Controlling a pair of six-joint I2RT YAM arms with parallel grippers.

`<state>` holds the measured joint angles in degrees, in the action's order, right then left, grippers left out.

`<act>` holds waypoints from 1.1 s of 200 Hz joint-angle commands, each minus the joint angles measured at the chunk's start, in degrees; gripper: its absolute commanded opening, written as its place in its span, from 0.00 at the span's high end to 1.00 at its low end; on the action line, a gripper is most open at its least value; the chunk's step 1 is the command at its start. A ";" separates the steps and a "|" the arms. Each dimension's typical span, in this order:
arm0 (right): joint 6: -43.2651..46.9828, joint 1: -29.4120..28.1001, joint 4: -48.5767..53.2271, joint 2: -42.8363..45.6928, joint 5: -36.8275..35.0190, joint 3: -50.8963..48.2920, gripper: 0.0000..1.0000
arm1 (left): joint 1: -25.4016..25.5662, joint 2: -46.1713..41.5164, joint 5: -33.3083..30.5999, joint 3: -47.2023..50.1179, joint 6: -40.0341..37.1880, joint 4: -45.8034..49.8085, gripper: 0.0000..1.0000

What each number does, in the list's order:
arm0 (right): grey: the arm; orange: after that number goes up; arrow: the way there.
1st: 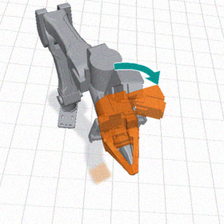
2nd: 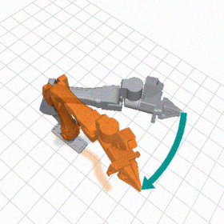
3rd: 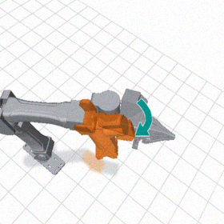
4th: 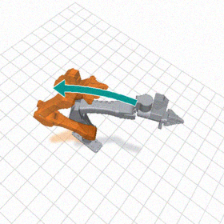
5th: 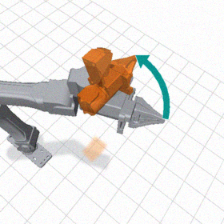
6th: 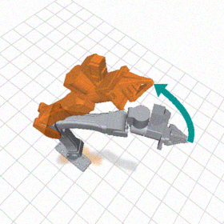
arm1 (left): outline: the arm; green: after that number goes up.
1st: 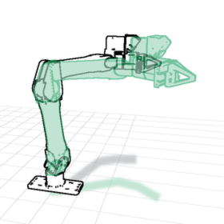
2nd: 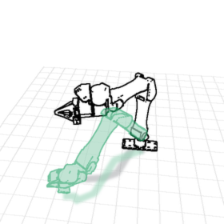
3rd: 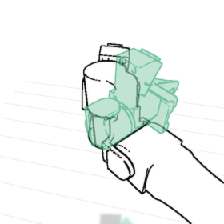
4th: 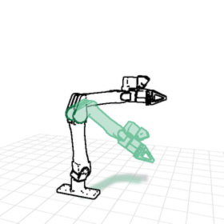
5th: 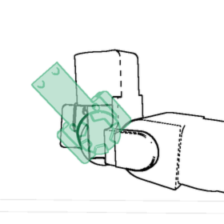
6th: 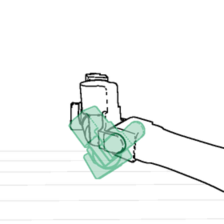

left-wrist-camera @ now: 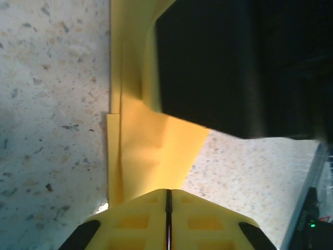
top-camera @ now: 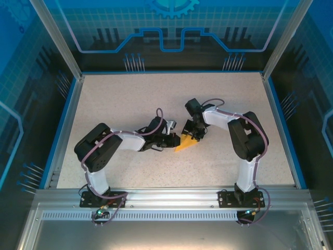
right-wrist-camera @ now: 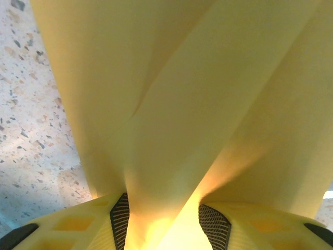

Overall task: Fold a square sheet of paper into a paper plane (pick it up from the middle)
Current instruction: Fourth fold the wing at the center of the table.

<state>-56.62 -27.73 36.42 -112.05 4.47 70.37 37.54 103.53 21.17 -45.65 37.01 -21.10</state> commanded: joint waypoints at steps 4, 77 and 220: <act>-0.33 -0.77 1.36 -11.22 -7.33 -5.51 0.52 | -1.51 -3.57 -0.82 2.51 3.24 -3.06 0.91; 0.19 -0.90 1.21 -12.62 -7.34 -5.34 0.48 | -1.42 -1.42 2.15 2.77 4.70 -6.23 0.91; -0.42 -1.06 2.88 -16.27 -7.71 -3.40 0.43 | 0.94 3.31 3.57 0.60 2.54 -5.51 0.91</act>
<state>-57.01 -28.21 39.62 -114.56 4.01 73.76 38.04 105.12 24.12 -43.68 40.56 -26.44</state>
